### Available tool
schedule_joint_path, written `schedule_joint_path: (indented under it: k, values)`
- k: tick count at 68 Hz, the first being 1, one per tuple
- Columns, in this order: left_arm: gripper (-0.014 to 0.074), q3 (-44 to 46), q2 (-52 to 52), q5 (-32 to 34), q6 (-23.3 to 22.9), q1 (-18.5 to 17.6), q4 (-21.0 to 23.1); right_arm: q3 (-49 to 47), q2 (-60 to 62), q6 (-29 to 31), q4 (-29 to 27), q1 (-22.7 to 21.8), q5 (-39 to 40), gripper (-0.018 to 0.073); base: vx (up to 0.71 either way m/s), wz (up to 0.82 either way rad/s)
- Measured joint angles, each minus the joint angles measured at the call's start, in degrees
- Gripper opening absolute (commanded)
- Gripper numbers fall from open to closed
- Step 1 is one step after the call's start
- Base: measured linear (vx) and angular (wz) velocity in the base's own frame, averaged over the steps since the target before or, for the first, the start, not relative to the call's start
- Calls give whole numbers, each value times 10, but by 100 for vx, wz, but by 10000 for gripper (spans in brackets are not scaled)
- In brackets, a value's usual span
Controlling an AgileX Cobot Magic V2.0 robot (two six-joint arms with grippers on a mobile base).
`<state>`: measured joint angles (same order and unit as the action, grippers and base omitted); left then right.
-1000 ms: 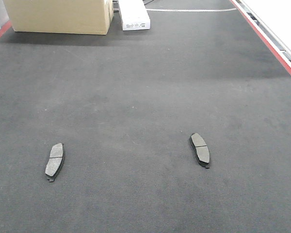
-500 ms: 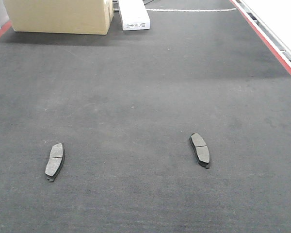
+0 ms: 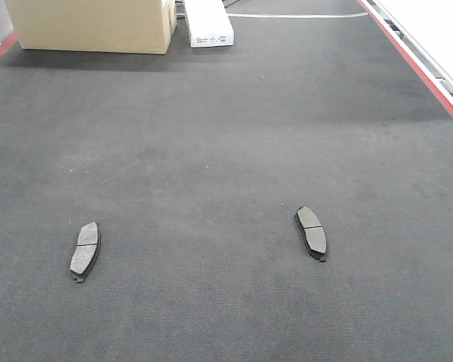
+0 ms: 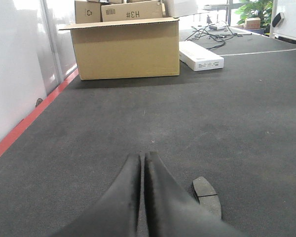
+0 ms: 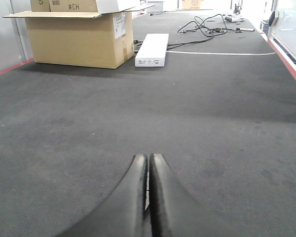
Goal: Move and align brake pads A on conveyor
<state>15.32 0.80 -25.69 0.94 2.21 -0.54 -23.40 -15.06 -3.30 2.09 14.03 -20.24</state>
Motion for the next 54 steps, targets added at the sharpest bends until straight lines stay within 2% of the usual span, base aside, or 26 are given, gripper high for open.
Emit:
schedule_joint_path:
  k: [54]
  values:
    - [-6, 0, 0, 0, 0, 2, 0, 0, 0, 0, 0, 0, 0, -6, 0, 0]
